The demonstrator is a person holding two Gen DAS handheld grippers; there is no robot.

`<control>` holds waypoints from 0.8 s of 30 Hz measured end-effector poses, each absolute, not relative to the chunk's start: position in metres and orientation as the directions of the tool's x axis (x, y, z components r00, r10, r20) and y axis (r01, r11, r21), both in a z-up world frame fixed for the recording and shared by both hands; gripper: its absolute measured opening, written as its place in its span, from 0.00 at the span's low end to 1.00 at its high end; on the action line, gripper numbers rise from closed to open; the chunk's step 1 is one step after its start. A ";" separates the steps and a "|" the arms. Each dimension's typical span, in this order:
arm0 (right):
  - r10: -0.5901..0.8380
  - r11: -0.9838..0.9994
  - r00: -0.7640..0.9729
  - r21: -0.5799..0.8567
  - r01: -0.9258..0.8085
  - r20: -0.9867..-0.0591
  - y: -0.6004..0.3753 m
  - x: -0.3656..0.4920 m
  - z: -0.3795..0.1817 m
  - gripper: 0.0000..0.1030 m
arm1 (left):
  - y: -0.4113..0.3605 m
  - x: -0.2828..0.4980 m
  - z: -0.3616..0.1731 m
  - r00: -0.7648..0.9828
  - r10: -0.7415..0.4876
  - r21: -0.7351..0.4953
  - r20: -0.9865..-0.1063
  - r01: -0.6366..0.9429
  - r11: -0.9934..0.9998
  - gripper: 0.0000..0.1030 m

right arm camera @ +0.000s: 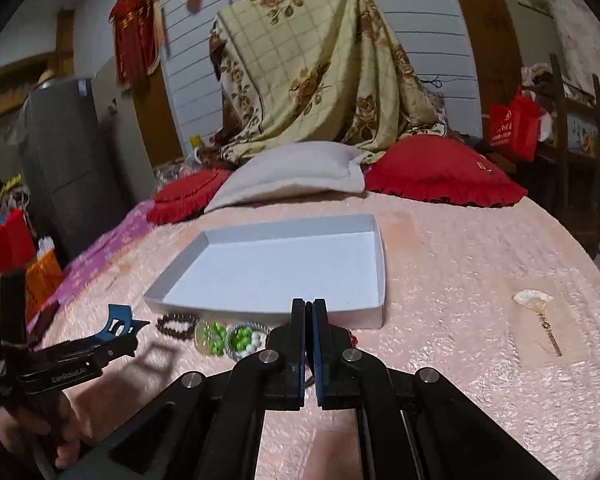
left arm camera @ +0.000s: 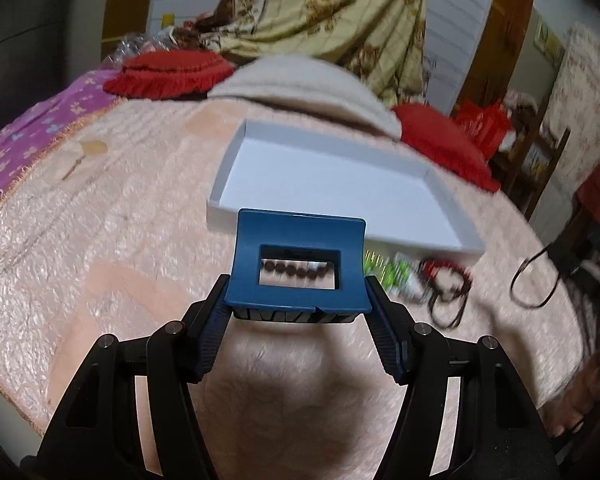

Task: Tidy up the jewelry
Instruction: 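Carry the clip into the white tray and release it while the right tool drops the hair tie there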

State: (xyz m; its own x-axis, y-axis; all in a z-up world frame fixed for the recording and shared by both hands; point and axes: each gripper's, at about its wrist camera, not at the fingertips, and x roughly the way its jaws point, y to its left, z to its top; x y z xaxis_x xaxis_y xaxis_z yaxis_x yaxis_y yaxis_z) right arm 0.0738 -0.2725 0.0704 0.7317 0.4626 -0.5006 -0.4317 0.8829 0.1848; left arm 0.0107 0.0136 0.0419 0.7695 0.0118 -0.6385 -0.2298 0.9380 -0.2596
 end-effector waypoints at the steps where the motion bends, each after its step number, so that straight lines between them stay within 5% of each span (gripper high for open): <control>1: 0.459 0.884 0.731 0.182 -0.430 -0.505 -0.270 0.080 0.072 0.03 | 0.015 0.013 0.045 0.770 -0.003 -0.271 -0.638 -0.221 0.937 0.62; 9: 0.473 0.876 0.730 0.174 -0.450 -0.494 -0.247 0.114 0.085 0.03 | 0.035 0.070 0.070 0.769 0.040 -0.226 -0.637 -0.237 0.945 0.62; 15: 0.546 0.838 0.688 0.294 -0.461 -0.478 -0.231 0.160 0.082 0.03 | 0.046 0.133 0.053 0.728 0.029 -0.240 -0.684 -0.263 0.935 0.62; 24: 0.503 0.864 0.579 0.384 -0.325 -0.642 -0.228 0.221 0.022 0.03 | 0.044 0.160 0.019 0.656 0.074 -0.146 -0.751 -0.274 0.951 0.62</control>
State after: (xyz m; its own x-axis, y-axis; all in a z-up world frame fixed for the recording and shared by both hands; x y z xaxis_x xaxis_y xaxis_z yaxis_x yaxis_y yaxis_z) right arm 0.2207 -0.2281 0.0225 0.5785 0.5032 -0.6419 -0.3254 0.8640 0.3841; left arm 0.1598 0.0435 0.0189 0.6558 0.0737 -0.7513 -0.2741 0.9505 -0.1460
